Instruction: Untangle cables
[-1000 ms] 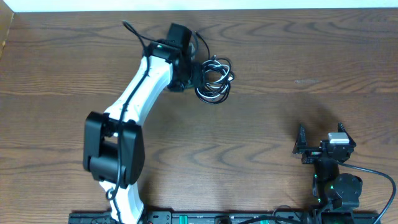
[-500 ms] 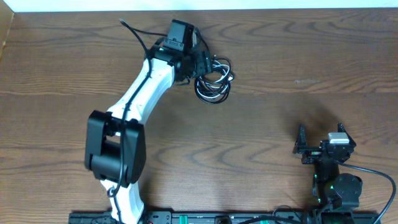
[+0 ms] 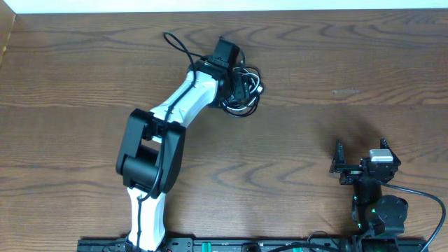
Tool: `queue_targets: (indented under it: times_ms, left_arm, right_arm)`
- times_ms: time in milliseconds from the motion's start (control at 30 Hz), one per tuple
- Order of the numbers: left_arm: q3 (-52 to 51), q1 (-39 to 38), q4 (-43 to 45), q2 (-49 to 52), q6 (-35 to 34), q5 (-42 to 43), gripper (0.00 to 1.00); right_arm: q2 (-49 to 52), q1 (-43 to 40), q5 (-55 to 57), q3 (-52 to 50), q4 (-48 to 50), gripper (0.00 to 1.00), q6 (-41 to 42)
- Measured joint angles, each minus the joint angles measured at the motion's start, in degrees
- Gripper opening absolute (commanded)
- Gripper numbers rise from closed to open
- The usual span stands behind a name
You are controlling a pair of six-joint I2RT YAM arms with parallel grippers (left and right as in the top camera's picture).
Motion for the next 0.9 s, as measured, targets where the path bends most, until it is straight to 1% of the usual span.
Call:
queue_targets:
  times_ms: [300,433,633,700,767,900]
  left_arm:
    - [0.1,-0.8,-7.6,1.7,0.8,-1.1,0.75]
    - [0.2,-1.6,-11.2,1.7,4.1,-1.2,0.73]
    - [0.2,-2.8,-16.1,1.7,9.7,-1.2,0.72]
    - [0.2,-3.1,-17.3,1.7,11.2,-1.2,0.73]
    - [0.2,-3.3,-18.3,1.7,12.5,-1.2,0.79]
    - [0.2,-3.4,-18.8,1.7,13.6,-1.2,0.79]
  right_arm:
    - [0.0,0.0,0.0,0.0,0.0,0.99,0.0]
    - [0.0,0.0,0.0,0.0,0.0,0.99,0.0]
    - [0.0,0.0,0.0,0.0,0.0,0.99,0.0]
    - [0.0,0.0,0.0,0.0,0.0,0.99,0.0]
    - [0.0,0.0,0.0,0.0,0.0,0.99,0.0]
    - [0.0,0.0,0.0,0.0,0.0,0.99,0.0]
